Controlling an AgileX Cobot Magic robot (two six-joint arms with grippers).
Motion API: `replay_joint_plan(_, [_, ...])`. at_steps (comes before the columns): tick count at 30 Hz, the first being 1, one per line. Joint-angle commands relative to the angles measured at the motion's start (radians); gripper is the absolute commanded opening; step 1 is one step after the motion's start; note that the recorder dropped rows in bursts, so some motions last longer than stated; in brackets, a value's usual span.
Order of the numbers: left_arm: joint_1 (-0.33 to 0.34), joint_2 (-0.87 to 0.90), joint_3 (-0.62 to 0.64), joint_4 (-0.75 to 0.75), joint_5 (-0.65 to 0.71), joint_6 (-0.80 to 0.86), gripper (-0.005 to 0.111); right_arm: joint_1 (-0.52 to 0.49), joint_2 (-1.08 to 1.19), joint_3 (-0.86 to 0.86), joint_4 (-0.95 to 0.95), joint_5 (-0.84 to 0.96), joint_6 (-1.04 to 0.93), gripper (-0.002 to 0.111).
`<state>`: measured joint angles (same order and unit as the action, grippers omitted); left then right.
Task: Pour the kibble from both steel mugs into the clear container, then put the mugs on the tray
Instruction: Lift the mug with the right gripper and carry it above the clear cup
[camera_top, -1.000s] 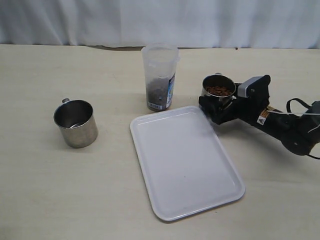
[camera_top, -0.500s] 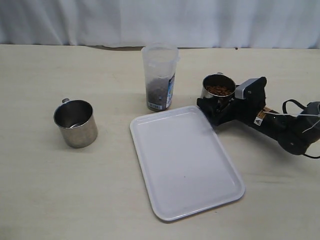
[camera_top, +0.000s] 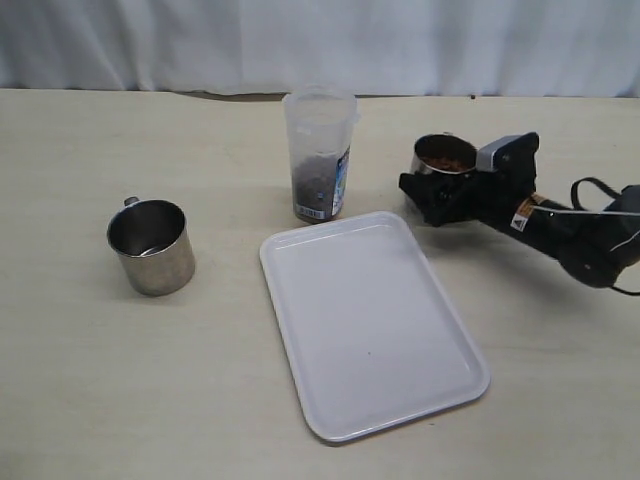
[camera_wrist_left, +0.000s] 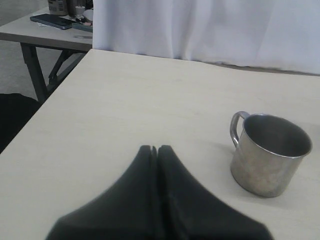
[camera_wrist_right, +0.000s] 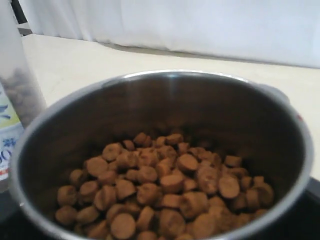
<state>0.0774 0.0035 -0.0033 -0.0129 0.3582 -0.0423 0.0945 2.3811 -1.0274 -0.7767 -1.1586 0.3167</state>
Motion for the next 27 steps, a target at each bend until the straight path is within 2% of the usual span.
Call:
replay_joint_plan(1, [-0.007, -0.003, 0.003, 0.001, -0.009, 0.001, 0.0, 0.001, -0.239, -0.006, -0.018, 0.246, 0.132, 0.005])
replay_joint_plan(6, [-0.007, -0.003, 0.003, 0.001, -0.013, 0.001, 0.0, 0.001, -0.464, -0.006, -0.198, 0.424, 0.22, 0.005])
replay_joint_plan(12, [-0.007, -0.003, 0.003, 0.001, -0.013, 0.001, 0.0, 0.016, -0.639, -0.006, -0.357, 0.542, 0.342, 0.005])
replay_joint_plan(17, [-0.007, -0.003, 0.003, 0.001, -0.013, 0.001, 0.0, 0.134, -0.684, -0.006, -0.428, 0.72, 0.338, 0.005])
replay_joint_plan(23, [-0.007, -0.003, 0.003, 0.001, -0.013, 0.001, 0.0, 0.248, -0.684, -0.013, -0.454, 0.784, 0.319, 0.005])
replay_joint_plan(27, [-0.007, -0.003, 0.003, 0.001, -0.013, 0.001, 0.0, 0.315, -0.684, -0.08, -0.55, 0.941, 0.357, 0.005])
